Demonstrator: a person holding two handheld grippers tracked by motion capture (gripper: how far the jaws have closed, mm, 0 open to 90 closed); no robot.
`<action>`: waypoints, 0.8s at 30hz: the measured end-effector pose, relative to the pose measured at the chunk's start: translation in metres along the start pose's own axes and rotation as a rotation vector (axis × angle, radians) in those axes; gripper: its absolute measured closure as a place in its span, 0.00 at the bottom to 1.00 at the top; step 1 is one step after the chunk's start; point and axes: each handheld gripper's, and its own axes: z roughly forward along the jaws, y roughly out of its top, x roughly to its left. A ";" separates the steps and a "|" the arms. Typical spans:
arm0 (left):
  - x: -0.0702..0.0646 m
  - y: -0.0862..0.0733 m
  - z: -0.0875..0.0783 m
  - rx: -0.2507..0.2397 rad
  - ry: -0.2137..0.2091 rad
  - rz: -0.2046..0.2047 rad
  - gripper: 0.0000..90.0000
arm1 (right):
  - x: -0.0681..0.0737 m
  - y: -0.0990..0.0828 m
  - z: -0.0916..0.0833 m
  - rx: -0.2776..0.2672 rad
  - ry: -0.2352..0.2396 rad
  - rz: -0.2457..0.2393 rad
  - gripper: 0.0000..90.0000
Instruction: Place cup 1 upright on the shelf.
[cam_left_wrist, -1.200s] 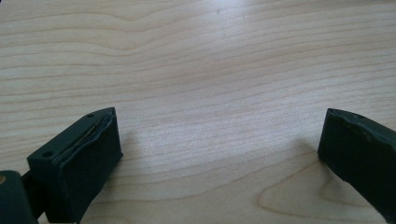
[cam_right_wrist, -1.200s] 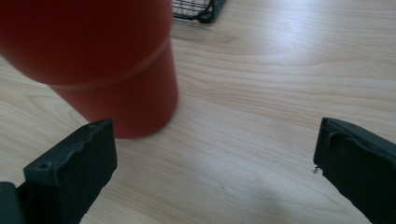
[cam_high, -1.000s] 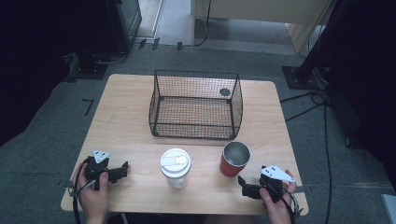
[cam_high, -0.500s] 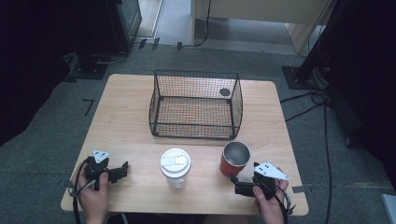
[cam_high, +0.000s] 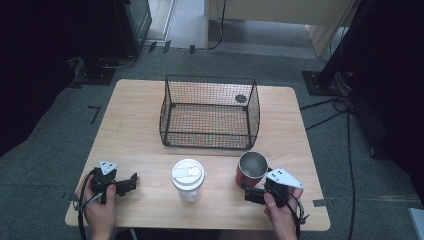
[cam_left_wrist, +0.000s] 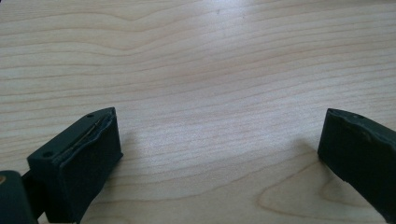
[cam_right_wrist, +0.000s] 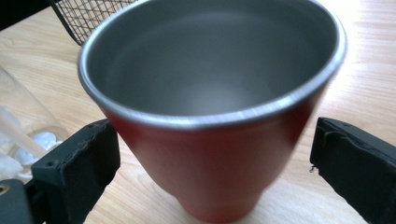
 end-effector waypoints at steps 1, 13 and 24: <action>0.000 0.000 0.000 0.000 0.000 0.000 0.00 | 0.000 0.000 0.000 0.000 0.000 0.000 0.02; 0.000 0.000 0.000 0.000 0.000 0.000 0.00 | 0.010 0.012 0.013 -0.038 -0.004 -0.001 0.04; 0.000 0.000 0.000 0.001 0.000 0.000 0.00 | 0.016 0.015 0.029 -0.024 -0.055 0.004 0.05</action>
